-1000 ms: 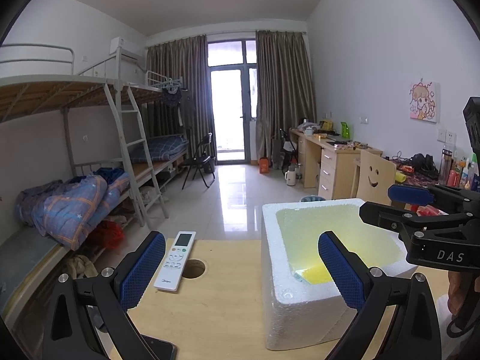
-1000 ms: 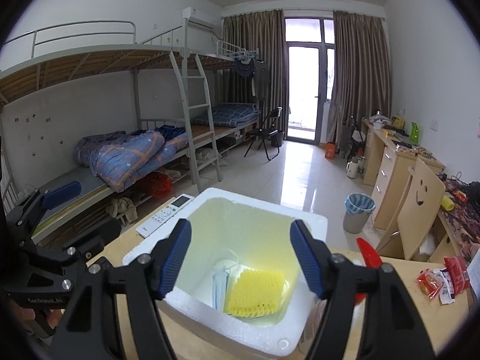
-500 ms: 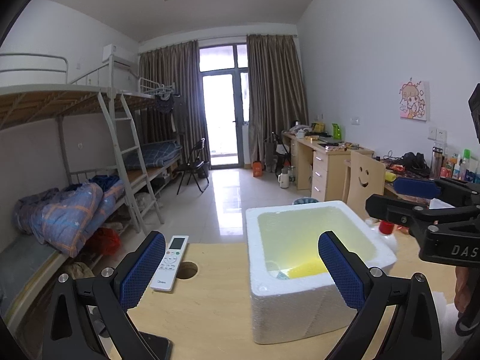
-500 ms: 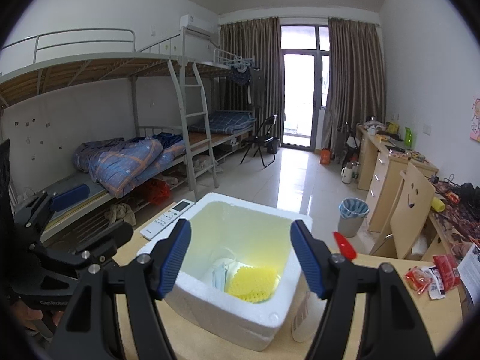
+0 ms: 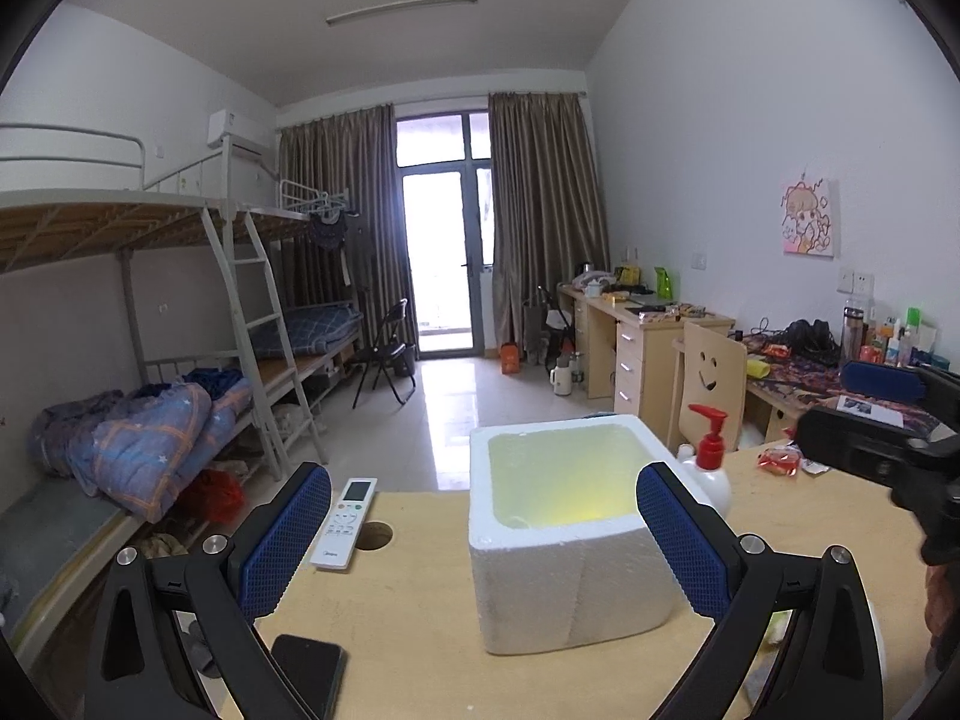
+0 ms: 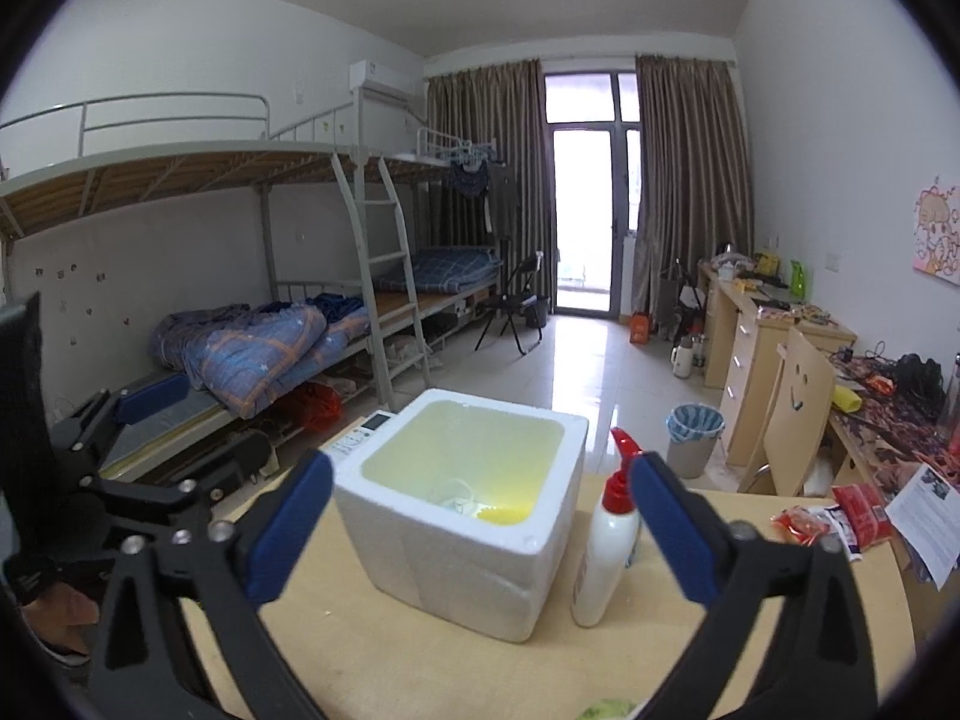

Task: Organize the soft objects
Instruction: 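Move both grippers back toward the remaining white wipe and grey cloth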

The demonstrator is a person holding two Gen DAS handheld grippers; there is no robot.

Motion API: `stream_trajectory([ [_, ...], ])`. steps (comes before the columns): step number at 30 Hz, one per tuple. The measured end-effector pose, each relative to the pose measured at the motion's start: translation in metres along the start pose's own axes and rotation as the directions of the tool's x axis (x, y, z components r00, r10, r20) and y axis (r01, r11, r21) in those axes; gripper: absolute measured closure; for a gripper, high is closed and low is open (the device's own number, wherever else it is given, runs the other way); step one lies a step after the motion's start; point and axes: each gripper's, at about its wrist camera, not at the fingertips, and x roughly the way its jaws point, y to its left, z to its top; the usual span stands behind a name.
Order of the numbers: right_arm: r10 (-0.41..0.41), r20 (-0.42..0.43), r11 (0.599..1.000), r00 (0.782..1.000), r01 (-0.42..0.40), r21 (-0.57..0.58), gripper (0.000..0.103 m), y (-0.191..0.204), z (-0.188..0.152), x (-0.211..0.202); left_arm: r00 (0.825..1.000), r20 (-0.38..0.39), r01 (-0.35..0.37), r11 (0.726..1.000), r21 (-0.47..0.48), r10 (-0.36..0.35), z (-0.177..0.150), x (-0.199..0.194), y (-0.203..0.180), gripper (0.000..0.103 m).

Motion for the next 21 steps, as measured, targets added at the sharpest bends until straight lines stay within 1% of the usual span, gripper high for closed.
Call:
stream_trajectory([
  [3, -0.007, 0.025, 1.0, 1.0, 0.007, -0.009, 0.0, 0.005, -0.002, -0.018, 1.0, 0.01, 0.0, 1.0, -0.006, 0.0, -0.001, -0.017, -0.002, 0.001],
  [9, -0.017, 0.042, 1.0, 0.999, 0.017, -0.007, 0.0, 0.005, -0.007, -0.04, 0.999, 0.032, 0.013, 1.0, 0.009, -0.013, -0.001, -0.048, -0.016, 0.0],
  [11, -0.02, 0.053, 1.0, 0.998, 0.021, -0.006, 0.0, 0.002, -0.011, -0.05, 0.999, 0.043, 0.026, 1.0, 0.015, -0.027, -0.002, -0.059, -0.022, 0.0],
  [16, -0.03, 0.083, 1.0, 0.996, 0.03, 0.003, 0.0, -0.002, -0.023, -0.07, 0.998, 0.04, 0.055, 0.998, 0.03, -0.056, -0.013, -0.075, -0.039, 0.0],
  [21, -0.073, 0.104, 0.997, 0.992, 0.074, -0.006, 0.0, -0.006, -0.042, -0.083, 0.993, 0.069, 0.097, 0.995, 0.003, -0.097, -0.027, -0.091, -0.046, 0.0],
])
